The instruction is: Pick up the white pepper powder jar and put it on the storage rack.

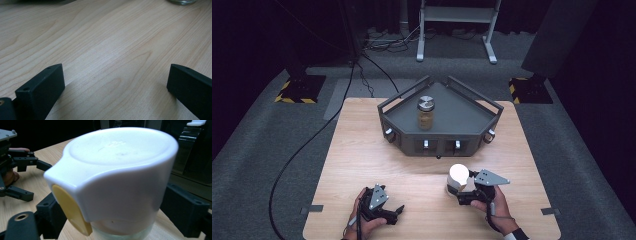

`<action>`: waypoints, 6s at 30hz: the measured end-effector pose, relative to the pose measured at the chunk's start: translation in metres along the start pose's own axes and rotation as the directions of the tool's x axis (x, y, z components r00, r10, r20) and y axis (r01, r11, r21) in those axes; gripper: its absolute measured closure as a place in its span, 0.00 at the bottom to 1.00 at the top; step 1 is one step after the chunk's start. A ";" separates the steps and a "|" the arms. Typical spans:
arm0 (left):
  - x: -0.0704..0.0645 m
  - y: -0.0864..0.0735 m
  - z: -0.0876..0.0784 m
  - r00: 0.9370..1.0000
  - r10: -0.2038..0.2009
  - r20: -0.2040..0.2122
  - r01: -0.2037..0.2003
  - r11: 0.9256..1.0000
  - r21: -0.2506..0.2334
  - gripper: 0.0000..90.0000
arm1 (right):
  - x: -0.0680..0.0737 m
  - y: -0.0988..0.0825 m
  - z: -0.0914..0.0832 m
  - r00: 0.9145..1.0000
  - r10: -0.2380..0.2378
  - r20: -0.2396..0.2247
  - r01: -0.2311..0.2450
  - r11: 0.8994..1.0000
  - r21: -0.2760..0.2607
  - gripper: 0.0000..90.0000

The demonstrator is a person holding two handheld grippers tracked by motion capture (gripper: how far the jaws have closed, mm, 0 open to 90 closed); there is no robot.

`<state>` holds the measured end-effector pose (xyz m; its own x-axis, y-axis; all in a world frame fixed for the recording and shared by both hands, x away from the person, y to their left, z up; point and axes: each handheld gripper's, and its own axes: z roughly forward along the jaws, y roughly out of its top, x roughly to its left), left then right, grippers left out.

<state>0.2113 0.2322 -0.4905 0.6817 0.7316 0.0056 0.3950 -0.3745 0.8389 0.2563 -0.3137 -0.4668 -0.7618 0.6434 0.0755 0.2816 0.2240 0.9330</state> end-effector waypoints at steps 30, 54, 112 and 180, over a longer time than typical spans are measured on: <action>0.000 0.000 0.000 1.000 0.002 0.002 -0.002 1.000 0.000 0.02 | 0.014 0.003 -0.006 0.997 0.044 0.071 -0.040 0.998 -0.053 0.33; 0.000 0.000 0.000 1.000 0.003 0.002 -0.003 1.000 0.000 0.02 | 0.016 0.065 -0.046 0.969 0.071 0.236 -0.039 0.990 -0.137 0.33; 0.000 0.000 0.000 1.000 0.004 0.005 -0.004 1.000 -0.001 0.02 | -0.041 0.177 0.027 0.943 0.087 0.321 -0.026 0.982 -0.187 0.33; 0.001 0.000 0.000 1.000 0.010 0.009 -0.010 1.000 -0.002 0.02 | -0.061 0.156 0.046 0.931 -0.007 0.364 0.046 0.994 -0.100 0.09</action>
<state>0.2120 0.2329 -0.4907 0.6914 0.7224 0.0091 0.3870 -0.3810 0.8397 0.3736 -0.2842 -0.3418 -0.4992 0.8641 -0.0640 0.1859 0.1790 0.9661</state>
